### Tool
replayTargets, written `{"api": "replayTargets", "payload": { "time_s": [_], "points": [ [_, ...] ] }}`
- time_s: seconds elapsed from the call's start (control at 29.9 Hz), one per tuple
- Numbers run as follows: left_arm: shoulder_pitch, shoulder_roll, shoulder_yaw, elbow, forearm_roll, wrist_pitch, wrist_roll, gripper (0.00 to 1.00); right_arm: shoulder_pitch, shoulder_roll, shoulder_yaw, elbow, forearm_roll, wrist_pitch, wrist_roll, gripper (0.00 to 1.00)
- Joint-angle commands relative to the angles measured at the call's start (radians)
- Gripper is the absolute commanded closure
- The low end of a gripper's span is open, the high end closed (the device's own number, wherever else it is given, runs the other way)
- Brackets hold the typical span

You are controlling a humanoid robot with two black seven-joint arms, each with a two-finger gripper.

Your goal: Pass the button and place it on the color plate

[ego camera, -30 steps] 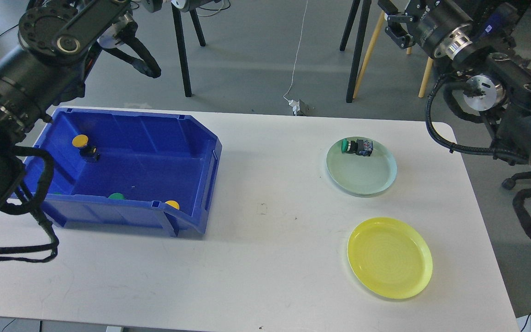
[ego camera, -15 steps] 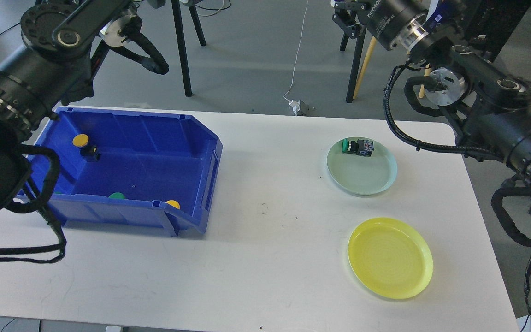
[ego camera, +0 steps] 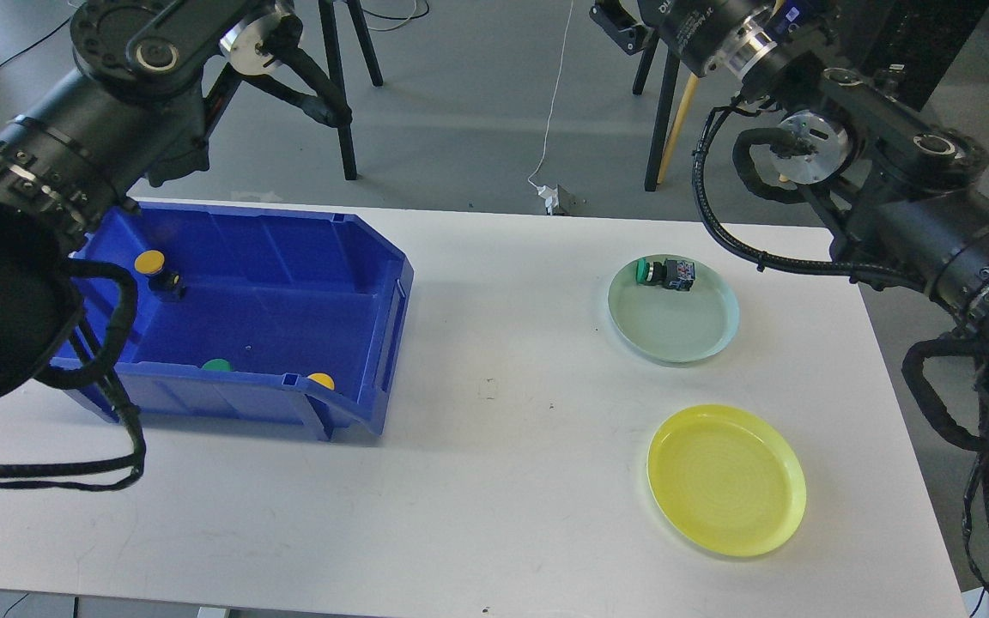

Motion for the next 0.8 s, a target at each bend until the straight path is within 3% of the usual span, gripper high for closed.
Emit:
{"api": "replayTargets", "payload": {
  "time_s": [0.0, 0.1, 0.43, 0.6, 0.77],
  "points": [
    [-0.001, -0.009, 0.002, 0.001, 0.0, 0.0, 0.0, 0.7, 0.002, 0.01, 0.003, 0.002, 0.001, 0.0, 0.001, 0.13],
    [-0.001, -0.009, 0.005, 0.004, 0.0, 0.0, 0.0, 0.7, 0.001, 0.013, 0.015, 0.005, 0.001, 0.0, 0.003, 0.22],
    [0.004, -0.009, -0.001, 0.021, -0.002, 0.0, 0.0, 0.7, 0.002, 0.012, 0.024, 0.029, 0.0, 0.0, 0.011, 0.73],
    [0.007, -0.009, -0.003, 0.021, -0.002, 0.0, 0.0, 0.7, 0.002, 0.013, 0.04, 0.029, 0.0, 0.0, 0.011, 0.85],
    [0.005, -0.009, -0.003, 0.021, -0.002, 0.0, 0.0, 0.67, 0.005, 0.013, 0.04, 0.029, 0.0, 0.0, 0.011, 0.87]
  ]
}}
